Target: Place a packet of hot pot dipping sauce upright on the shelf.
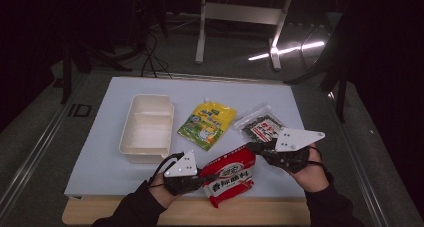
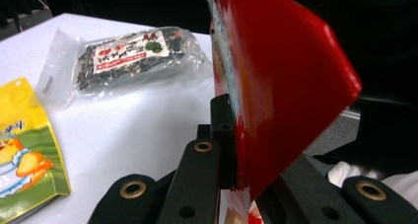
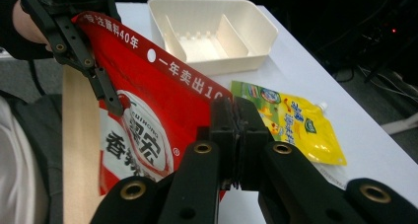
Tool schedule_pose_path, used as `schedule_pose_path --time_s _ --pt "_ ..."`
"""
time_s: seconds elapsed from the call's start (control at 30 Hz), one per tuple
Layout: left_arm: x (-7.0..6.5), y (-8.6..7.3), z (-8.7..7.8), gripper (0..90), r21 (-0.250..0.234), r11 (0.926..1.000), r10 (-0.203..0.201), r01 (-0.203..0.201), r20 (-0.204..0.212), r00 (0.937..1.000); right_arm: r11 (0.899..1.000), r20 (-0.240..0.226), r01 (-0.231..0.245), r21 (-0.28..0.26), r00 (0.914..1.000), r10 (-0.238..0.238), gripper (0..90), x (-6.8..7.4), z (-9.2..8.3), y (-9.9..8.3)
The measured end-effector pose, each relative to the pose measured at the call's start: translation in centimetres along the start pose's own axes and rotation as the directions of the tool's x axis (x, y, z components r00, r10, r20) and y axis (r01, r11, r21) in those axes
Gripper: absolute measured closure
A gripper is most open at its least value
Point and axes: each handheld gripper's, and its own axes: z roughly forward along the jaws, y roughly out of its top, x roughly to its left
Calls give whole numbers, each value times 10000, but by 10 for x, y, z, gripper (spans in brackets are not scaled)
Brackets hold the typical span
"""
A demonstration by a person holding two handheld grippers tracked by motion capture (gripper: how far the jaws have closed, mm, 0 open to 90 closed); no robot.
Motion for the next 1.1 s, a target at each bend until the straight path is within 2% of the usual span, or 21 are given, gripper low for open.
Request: schedule_pose_path --time_s 0.03,0.17,0.23,0.27,0.37,0.4,0.6,0.73,0.83,0.9,1.0,1.07,1.1 --pt "-1 2 -2 900 3 9999 136 -136 -73 9999 10000 -62 -20 -73 10000 20 883 0 -2 1" --pt "0 10 -10 900 -71 9996 262 -263 -140 9996 9988 -208 -67 -486 9998 57 867 0 -9 4" --pt "3 14 -14 900 -151 9993 349 -351 -193 9992 9971 -357 -136 -746 9993 109 796 0 -11 5" --pt "4 15 -16 900 -178 9993 321 -323 -136 9994 9964 -414 -245 -807 9989 212 716 -2 -11 5" --pt "9 21 -22 900 -302 9984 478 -485 -215 9986 9972 -568 -496 -558 9973 464 651 -5 -4 0" --pt "10 22 -24 900 -340 9978 558 -569 -328 9979 9977 -598 -527 -426 9970 501 640 -5 0 -2" --pt "15 26 -30 900 -508 9965 640 -657 -342 9974 9974 -1119 -691 200 9912 709 605 -8 22 -12" --pt "17 27 -32 900 -672 9958 584 -619 -527 9969 9962 -1440 -669 561 9868 744 620 -11 35 -16" --pt "20 28 -33 900 -741 9960 446 -492 -624 9971 9962 -1603 -592 637 9847 688 649 -12 38 -16" --pt "22 27 -34 900 -863 9956 307 -357 -585 9978 9971 -1933 -529 553 9791 627 677 -12 37 -16" --pt "21 29 -33 900 -908 9950 348 -409 -670 9971 9970 -2285 -337 694 9723 488 746 -9 39 -14" --pt "21 30 -33 900 -879 9953 361 -419 -662 9972 9960 -2455 -128 880 9688 341 834 -8 41 -13" --pt "21 30 -31 900 -845 9952 421 -484 -748 9963 9960 -2455 -128 880 9688 341 834 -8 41 -13"
